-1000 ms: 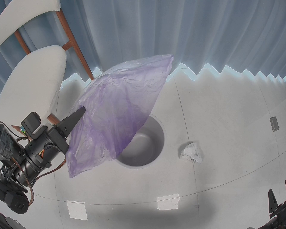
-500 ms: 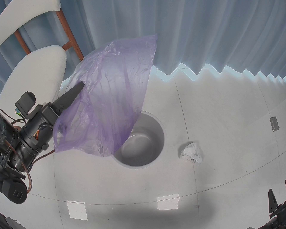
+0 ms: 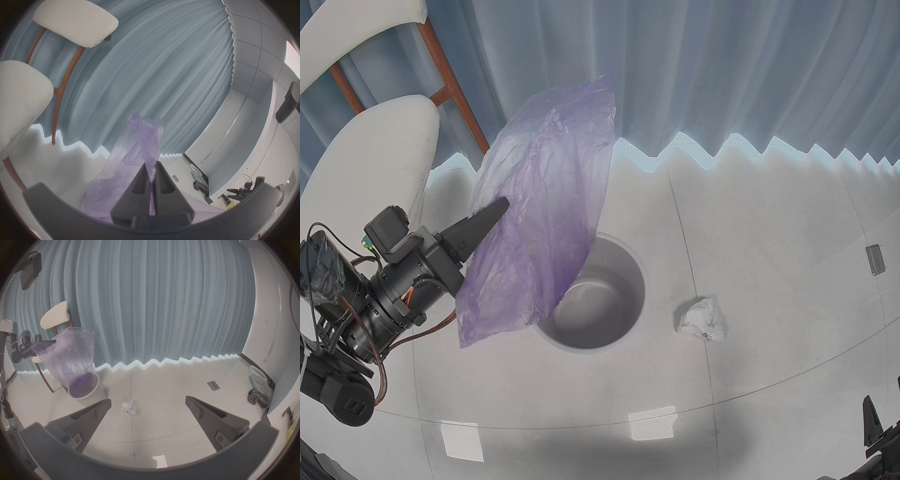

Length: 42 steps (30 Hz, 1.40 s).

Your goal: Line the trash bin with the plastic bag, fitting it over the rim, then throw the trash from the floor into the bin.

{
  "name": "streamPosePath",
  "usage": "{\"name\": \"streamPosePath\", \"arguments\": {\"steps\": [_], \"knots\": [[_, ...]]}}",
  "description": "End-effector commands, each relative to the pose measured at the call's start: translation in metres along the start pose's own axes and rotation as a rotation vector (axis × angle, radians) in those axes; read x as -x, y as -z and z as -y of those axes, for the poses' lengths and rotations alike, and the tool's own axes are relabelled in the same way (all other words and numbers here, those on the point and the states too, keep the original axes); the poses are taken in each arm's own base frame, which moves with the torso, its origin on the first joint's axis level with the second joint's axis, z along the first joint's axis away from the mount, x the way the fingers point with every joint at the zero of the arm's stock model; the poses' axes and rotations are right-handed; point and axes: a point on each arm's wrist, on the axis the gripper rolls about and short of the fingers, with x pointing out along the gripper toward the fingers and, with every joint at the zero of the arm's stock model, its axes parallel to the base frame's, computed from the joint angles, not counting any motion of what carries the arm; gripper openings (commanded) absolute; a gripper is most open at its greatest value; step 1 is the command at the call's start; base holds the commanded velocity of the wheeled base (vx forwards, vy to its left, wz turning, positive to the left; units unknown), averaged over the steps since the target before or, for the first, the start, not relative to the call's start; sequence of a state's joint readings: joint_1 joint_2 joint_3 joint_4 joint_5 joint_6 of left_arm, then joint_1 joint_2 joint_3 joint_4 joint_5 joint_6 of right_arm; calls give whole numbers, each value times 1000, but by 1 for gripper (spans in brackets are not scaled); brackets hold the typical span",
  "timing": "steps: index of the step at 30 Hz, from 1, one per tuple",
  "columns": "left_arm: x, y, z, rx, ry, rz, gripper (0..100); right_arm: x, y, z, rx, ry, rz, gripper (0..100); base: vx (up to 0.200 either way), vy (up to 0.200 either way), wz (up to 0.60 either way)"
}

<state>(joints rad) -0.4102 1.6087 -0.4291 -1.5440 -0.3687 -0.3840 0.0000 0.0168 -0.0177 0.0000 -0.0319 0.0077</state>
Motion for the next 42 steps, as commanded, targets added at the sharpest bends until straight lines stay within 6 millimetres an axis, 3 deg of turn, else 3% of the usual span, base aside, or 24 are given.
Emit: {"name": "streamPosePath", "arguments": {"steps": [1,6,13,18,25,28,32,34,37,38,42], "knots": [[-2,9,2,16,9,-29,0,0,5,0,0,0,-1,100,0,0,0],[-4,29,7,49,20,-99,0,0,5,0,2,-1,-1,100,0,0,0],[-11,57,-3,34,-1,-188,0,0,5,0,2,-1,-1,100,0,0,0],[3,70,0,52,-42,-252,0,0,5,0,2,-1,-1,100,0,0,0],[5,73,-5,54,-77,-262,0,0,5,0,2,-1,-1,100,0,0,0],[13,69,9,57,-53,-263,0,0,5,0,2,-1,-1,100,0,0,0],[13,87,1,-35,-129,-319,0,0,5,0,6,-4,-1,100,0,0,0],[10,93,-3,-61,-170,-326,0,4,-12,-1,-24,-39,75,100,0,0,0],[10,87,1,-56,-161,-304,0,10,-77,0,-171,-107,181,100,0,0,0],[10,85,3,-58,-155,-296,0,8,-89,0,-216,-134,176,100,0,0,0],[11,86,6,-57,-142,-301,0,-12,-108,-3,-316,-237,44,100,0,0,0]]}}
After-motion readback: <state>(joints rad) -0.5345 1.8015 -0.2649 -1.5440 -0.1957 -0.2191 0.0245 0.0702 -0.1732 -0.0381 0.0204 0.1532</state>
